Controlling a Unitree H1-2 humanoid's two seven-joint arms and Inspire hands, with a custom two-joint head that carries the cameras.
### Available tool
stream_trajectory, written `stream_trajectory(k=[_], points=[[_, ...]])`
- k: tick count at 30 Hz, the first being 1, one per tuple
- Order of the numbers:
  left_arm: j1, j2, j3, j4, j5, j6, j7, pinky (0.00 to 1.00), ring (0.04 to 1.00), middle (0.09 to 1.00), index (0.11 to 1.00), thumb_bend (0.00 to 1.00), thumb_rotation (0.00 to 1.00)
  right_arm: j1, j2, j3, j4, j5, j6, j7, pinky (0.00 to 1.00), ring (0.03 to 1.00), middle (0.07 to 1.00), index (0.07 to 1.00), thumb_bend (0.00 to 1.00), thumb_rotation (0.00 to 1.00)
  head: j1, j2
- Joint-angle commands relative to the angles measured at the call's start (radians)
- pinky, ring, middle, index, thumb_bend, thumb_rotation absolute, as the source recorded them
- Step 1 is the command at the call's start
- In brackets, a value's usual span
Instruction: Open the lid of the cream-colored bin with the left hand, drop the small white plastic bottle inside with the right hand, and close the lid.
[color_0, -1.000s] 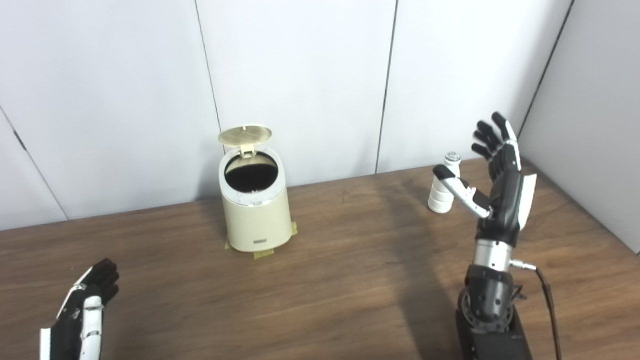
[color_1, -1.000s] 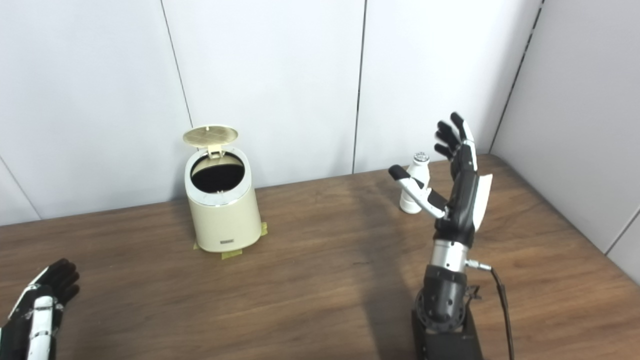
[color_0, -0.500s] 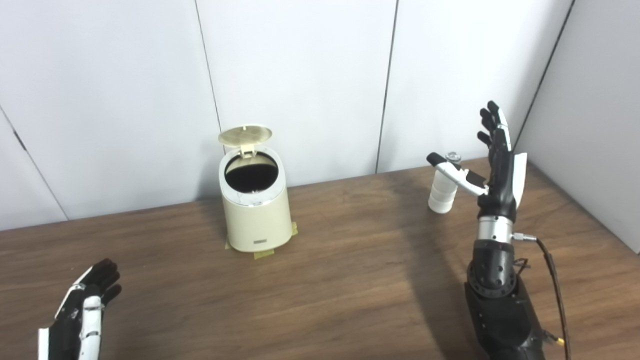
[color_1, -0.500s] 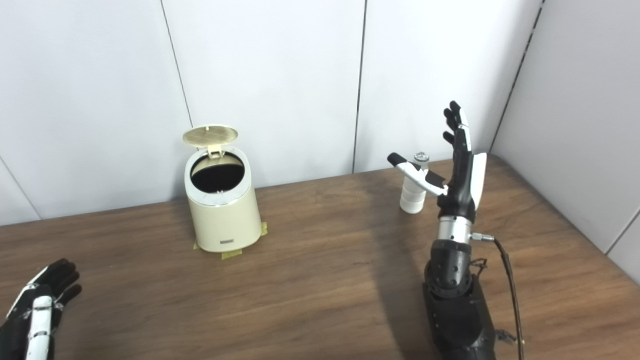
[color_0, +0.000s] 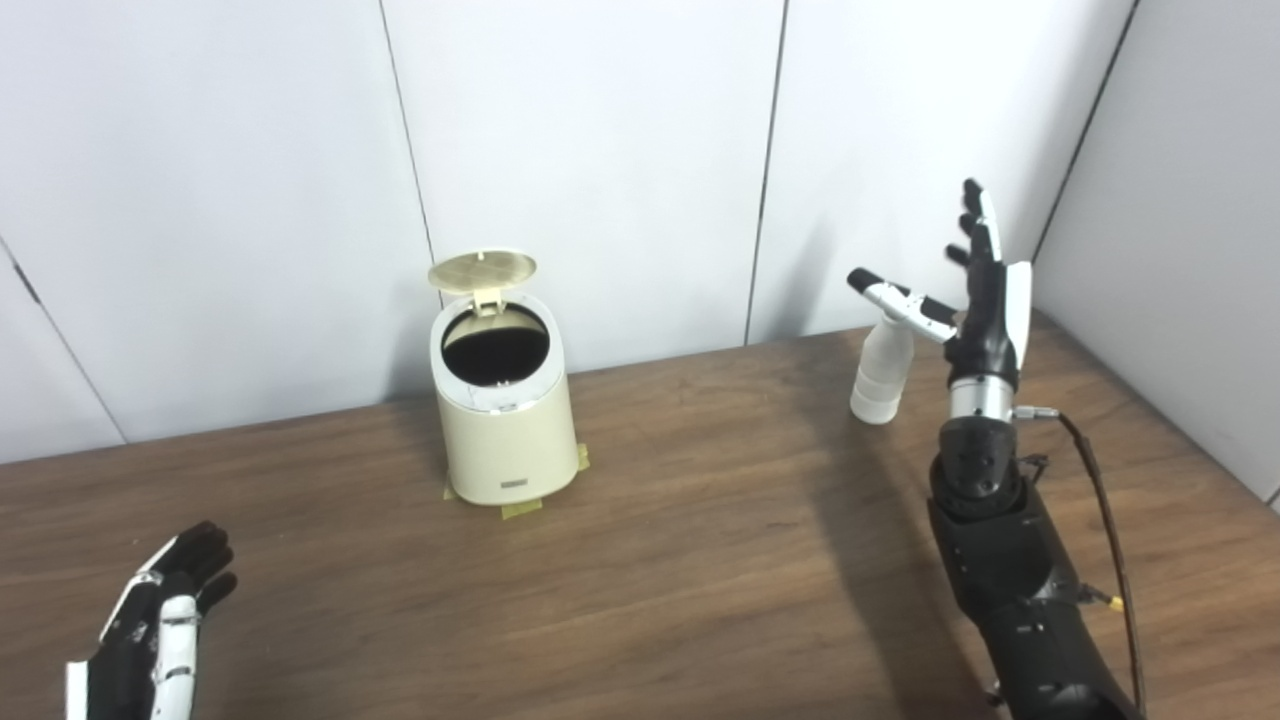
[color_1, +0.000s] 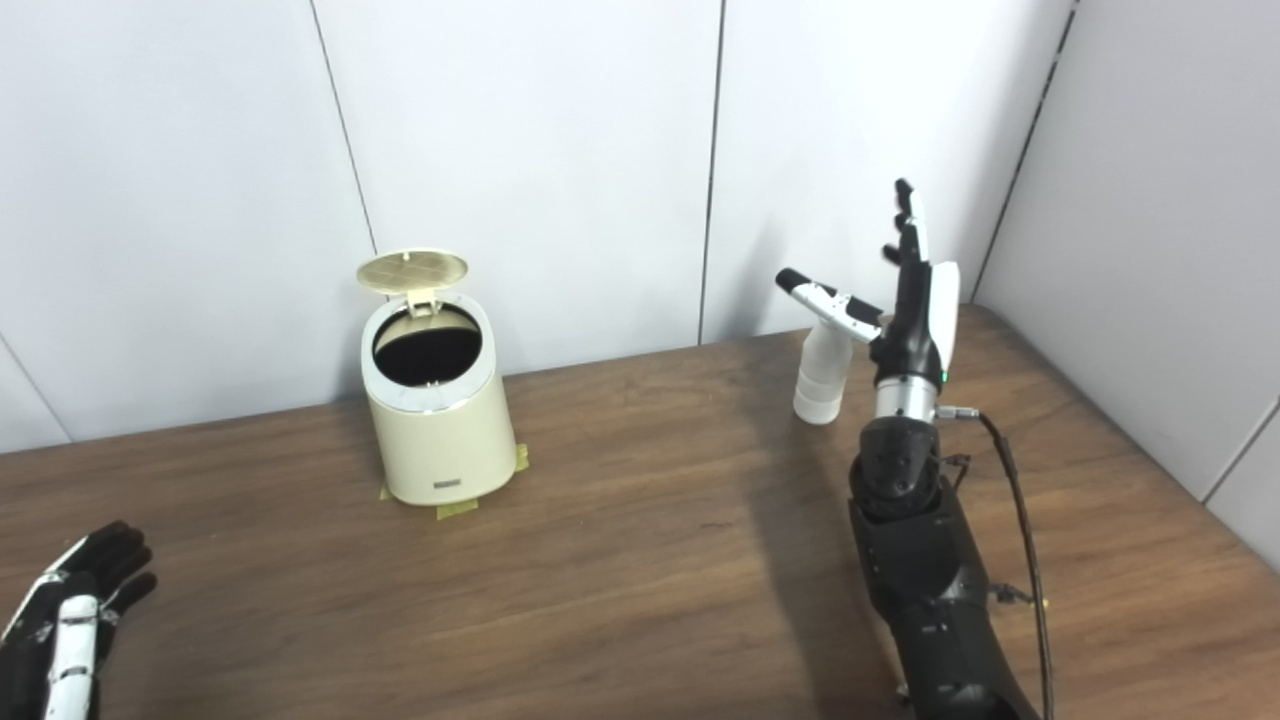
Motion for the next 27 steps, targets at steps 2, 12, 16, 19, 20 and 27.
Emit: stream_trajectory(k=[2, 12, 16, 19, 20, 27], points=[[-0.026, 0.007, -0.002, -0.042, 0.008, -0.018, 0.004, 0.79, 0.817, 0.804, 0.786, 0.30, 0.68, -0.058, -0.030, 0.009, 0.010, 0.000, -0.002, -0.004, 0.76, 0.868, 0.902, 0.917, 0.94, 0.38, -0.001, 0.000], [-0.025, 0.003, -0.004, -0.059, 0.003, 0.003, 0.003, 0.82, 0.826, 0.803, 0.784, 0.29, 0.68, -0.078, -0.038, 0.038, 0.071, 0.000, 0.079, 0.010, 0.73, 0.833, 0.869, 0.882, 0.94, 0.34, -0.002, 0.000], [-0.025, 0.004, -0.004, -0.059, -0.003, 0.008, -0.001, 0.85, 0.842, 0.814, 0.796, 0.29, 0.69, -0.082, -0.043, 0.048, 0.073, 0.010, 0.122, 0.033, 0.69, 0.824, 0.869, 0.875, 0.95, 0.36, -0.001, 0.000], [-0.025, 0.004, -0.003, -0.053, 0.004, 0.000, 0.002, 0.84, 0.837, 0.812, 0.795, 0.28, 0.69, -0.082, -0.043, 0.051, 0.066, 0.019, 0.156, 0.050, 0.66, 0.801, 0.853, 0.879, 0.98, 0.36, 0.000, 0.000], [-0.026, 0.004, -0.002, -0.051, 0.005, -0.003, 0.003, 0.84, 0.836, 0.812, 0.795, 0.28, 0.69, -0.084, -0.043, 0.050, 0.068, 0.025, 0.171, 0.057, 0.65, 0.797, 0.850, 0.880, 0.98, 0.35, 0.000, 0.000], [-0.029, 0.004, -0.002, -0.048, -0.003, -0.010, 0.000, 0.82, 0.831, 0.814, 0.796, 0.28, 0.69, -0.083, -0.049, 0.063, 0.073, 0.040, 0.223, 0.091, 0.70, 0.820, 0.863, 0.880, 0.97, 0.35, 0.001, 0.000]])
